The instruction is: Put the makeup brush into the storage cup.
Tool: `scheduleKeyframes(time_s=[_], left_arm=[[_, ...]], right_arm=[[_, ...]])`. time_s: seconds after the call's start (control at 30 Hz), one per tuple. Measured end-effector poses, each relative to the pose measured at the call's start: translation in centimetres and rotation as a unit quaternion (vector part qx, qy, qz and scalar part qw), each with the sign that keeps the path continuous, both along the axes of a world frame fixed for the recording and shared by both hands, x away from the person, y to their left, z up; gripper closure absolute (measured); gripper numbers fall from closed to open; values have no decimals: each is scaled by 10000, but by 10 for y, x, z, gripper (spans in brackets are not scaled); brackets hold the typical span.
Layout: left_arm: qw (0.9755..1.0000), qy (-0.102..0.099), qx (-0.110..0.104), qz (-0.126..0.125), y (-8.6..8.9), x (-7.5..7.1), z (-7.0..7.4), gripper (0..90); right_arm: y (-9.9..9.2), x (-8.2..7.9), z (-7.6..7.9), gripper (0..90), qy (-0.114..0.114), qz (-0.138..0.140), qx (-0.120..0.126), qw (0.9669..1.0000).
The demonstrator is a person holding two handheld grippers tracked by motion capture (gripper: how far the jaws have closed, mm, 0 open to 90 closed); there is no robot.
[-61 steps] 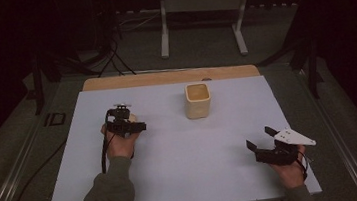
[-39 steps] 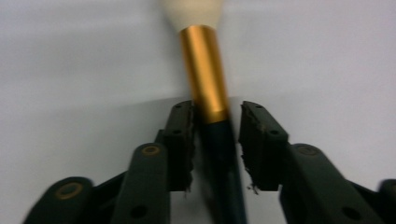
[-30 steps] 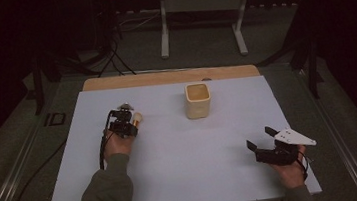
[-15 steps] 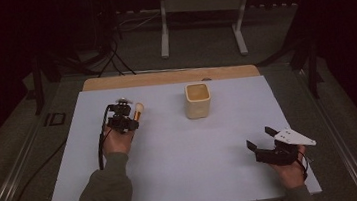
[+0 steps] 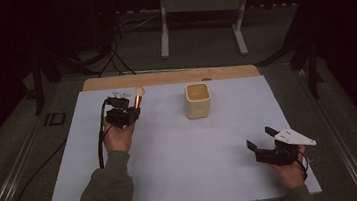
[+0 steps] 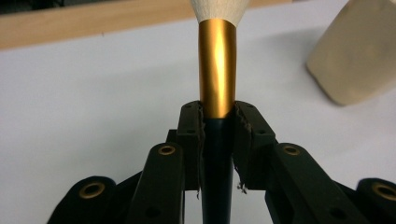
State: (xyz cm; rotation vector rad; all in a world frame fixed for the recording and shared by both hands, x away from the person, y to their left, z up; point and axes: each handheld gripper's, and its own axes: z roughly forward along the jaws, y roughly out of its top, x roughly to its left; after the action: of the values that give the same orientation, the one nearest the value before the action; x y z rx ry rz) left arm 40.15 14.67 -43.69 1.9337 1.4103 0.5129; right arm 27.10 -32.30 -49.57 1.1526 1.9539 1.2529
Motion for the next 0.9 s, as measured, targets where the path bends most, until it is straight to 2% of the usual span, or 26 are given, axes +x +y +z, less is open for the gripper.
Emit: scheduleKeyframes(time_s=[0.27,0.37,0.6,0.7,0.83,0.87,0.9], left_arm=[[9994,-335,-13,8,-1,0,4,745],[9986,-533,-51,-44,-2,-1,5,745],[9967,-781,-61,-226,-1,-1,5,744],[9950,-905,-248,-347,1,0,6,745],[9913,-1143,-376,-530,1,0,5,745],[9913,-1143,-376,-530,1,0,5,744],[9889,-1274,-459,-611,1,-1,6,744]], right_arm=[[0,0,0,119,-8,5,5,10000],[0,0,0,119,-13,8,11,10000],[0,-1,1,119,-8,11,12,10000],[0,-1,0,119,-9,10,18,10000],[1,0,0,119,-6,18,13,10000],[1,0,0,119,-6,18,13,10000],[1,0,0,119,-5,27,14,10000]])
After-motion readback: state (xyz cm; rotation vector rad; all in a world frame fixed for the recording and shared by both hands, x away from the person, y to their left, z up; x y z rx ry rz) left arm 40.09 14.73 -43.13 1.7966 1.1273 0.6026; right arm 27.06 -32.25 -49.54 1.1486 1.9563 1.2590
